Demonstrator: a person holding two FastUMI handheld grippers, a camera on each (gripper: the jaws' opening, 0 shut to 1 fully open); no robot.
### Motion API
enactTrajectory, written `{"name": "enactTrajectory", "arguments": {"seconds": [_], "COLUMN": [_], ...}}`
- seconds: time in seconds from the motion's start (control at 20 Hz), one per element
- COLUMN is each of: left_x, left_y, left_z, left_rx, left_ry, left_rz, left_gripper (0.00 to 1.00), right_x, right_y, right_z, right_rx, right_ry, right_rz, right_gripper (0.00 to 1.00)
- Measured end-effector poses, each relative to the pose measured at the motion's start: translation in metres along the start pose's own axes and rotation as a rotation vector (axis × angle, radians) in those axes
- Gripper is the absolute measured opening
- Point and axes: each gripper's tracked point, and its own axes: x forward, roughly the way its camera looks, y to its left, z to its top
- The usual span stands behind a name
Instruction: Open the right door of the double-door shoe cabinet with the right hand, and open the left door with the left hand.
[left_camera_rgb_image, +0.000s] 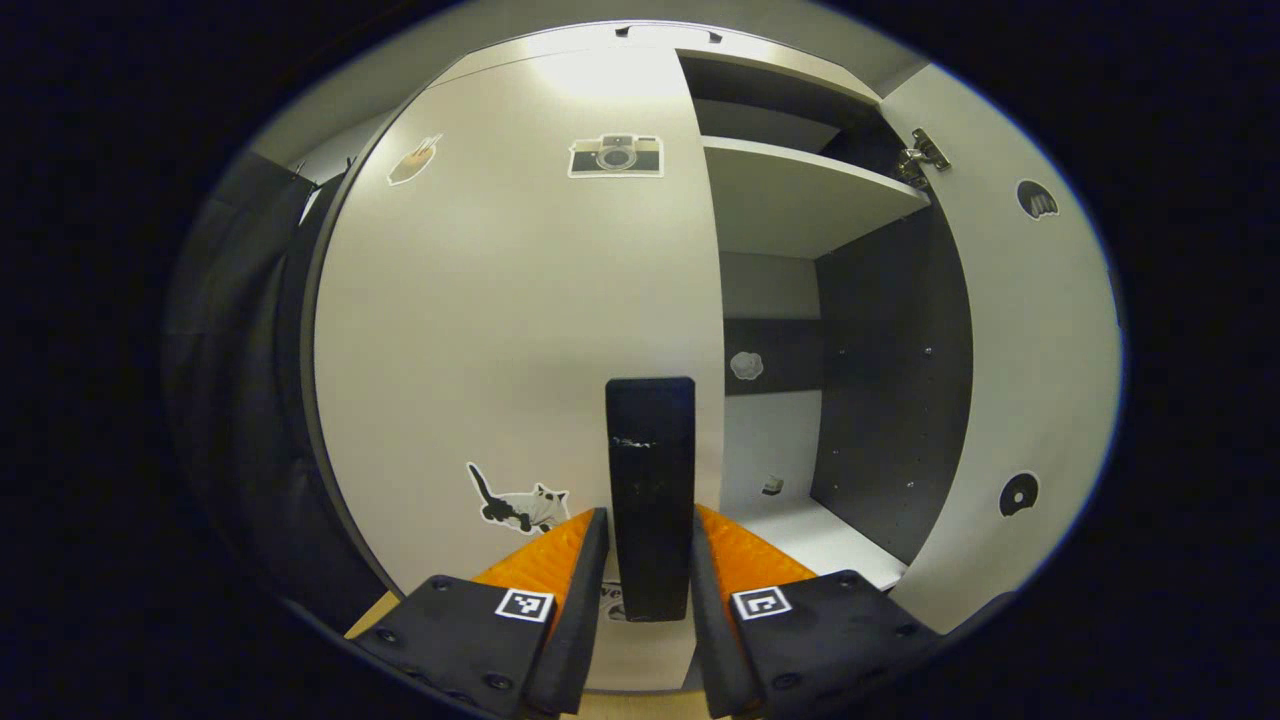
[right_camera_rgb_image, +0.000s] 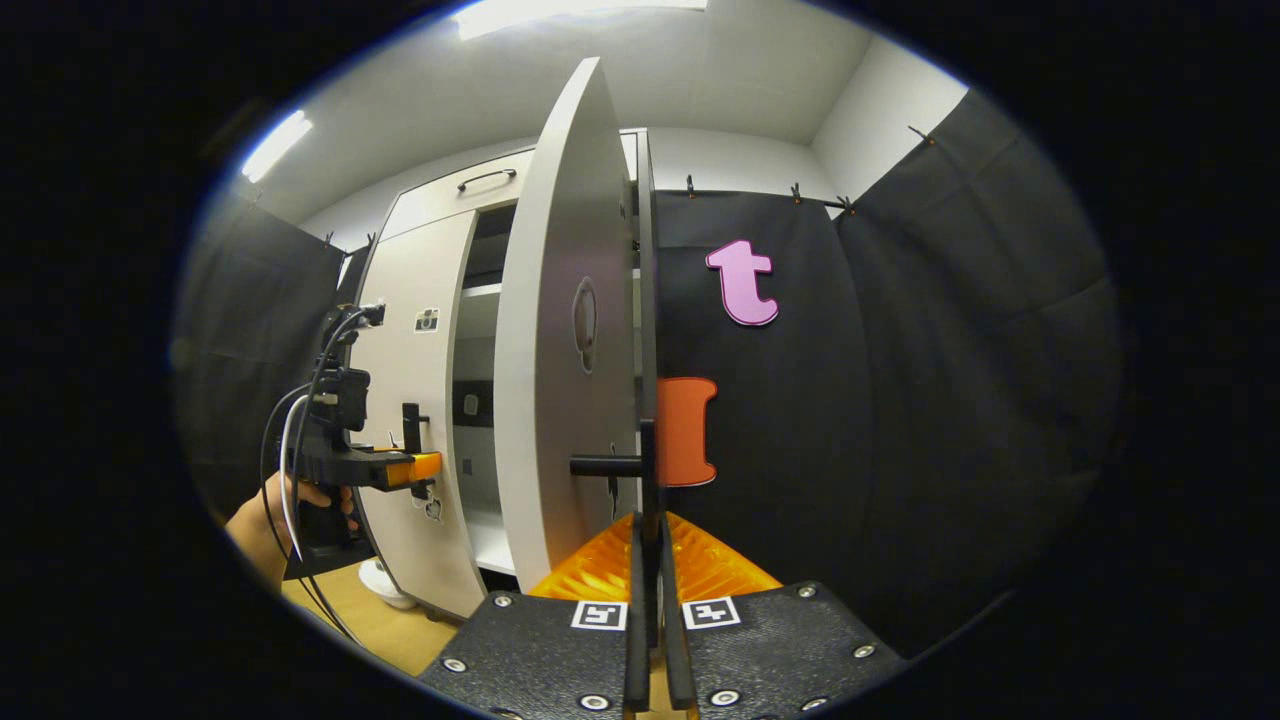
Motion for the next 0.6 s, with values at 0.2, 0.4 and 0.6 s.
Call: {"name": "enactTrajectory", "arguments": {"seconds": [0.2, 0.4, 0.6], "left_x": [-0.002, -0.005, -0.012], "left_y": [0.002, 0.002, 0.005], "left_z": [0.000, -0.001, -0.003], "left_rx": [0.014, 0.003, 0.007], "left_ry": [-0.010, -0.002, 0.006], "left_rz": [0.012, -0.001, -0.021], "left_gripper": [0.36, 0.30, 0.30], "right_x": [-0.005, -0.018, -0.024], "right_y": [-0.010, -0.014, -0.018], "right_z": [-0.005, -0.008, -0.008], "right_rx": [0.019, -0.009, 0.002], "right_ry": [0.034, 0.081, 0.088], "right_rz": [-0.039, -0.073, -0.086], "right_gripper": [0.20, 0.40, 0.54]}}
